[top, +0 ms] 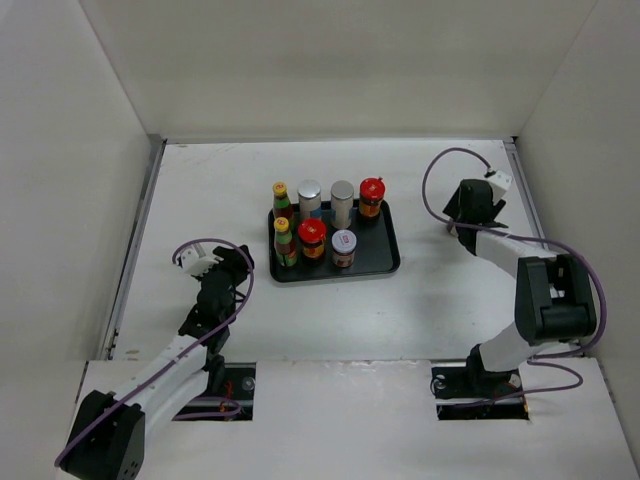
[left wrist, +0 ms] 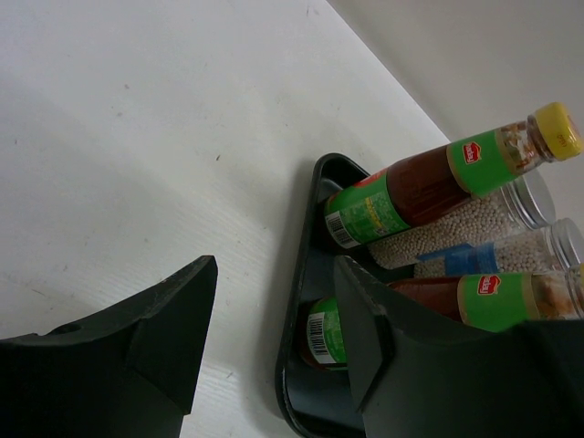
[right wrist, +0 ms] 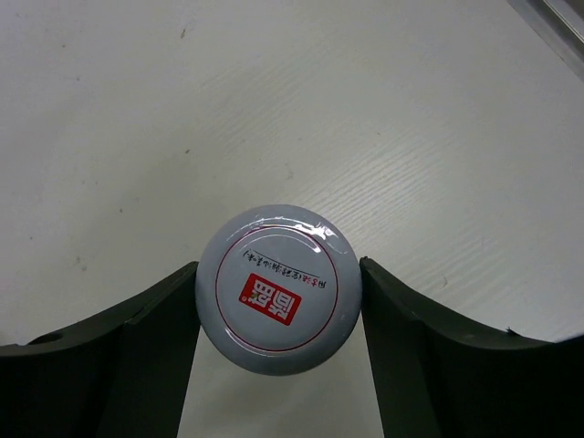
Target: Organize the condiment bottles
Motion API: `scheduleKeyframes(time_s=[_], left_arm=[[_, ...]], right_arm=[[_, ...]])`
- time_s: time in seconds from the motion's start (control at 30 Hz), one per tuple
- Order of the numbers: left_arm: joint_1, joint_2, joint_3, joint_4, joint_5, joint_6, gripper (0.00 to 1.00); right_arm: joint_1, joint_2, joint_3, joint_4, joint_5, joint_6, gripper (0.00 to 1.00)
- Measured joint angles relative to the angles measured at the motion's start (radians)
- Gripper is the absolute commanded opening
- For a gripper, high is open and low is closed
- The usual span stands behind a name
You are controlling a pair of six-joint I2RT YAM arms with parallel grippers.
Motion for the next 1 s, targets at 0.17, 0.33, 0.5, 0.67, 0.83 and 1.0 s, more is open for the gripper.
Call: scheduleKeyframes(time_s=[0.17,0.33,0.5,0.67,0.83,1.0], left_arm=[[0.000,0.000,0.000,0.000,0.000,0.000,0.52],[0.002,-0.011,0.000,-0.001,0.000,0.002,0.53],[0.002,-0.036,0.000,0.000,-0.002,0.006,0.53],[0.003,-0.029,0.000,-0.001,-0.004,0.008,0.54],[0.009,-0.023,0.000,-0.012,-0.006,0.011,0.55],[0.009,-0.029,0.000,-0.020,-0.017,0.011,0.58]], right_arm=[[0.025,-0.043,-0.044,0.027,-0.004,0.003,0.50],[0.181,-0.201,-0.096,-0.002,0.002,-0.011,0.51],[0.367,-0.309,-0.095,0.012,-0.019,-0.027,0.51],[0.503,-0.252,-0.093,0.033,-0.047,-0.032,0.52],[0.569,-0.133,-0.093,0.027,-0.076,-0.039,0.52],[0.577,-0.096,-0.093,0.036,-0.079,-0.042,0.63]])
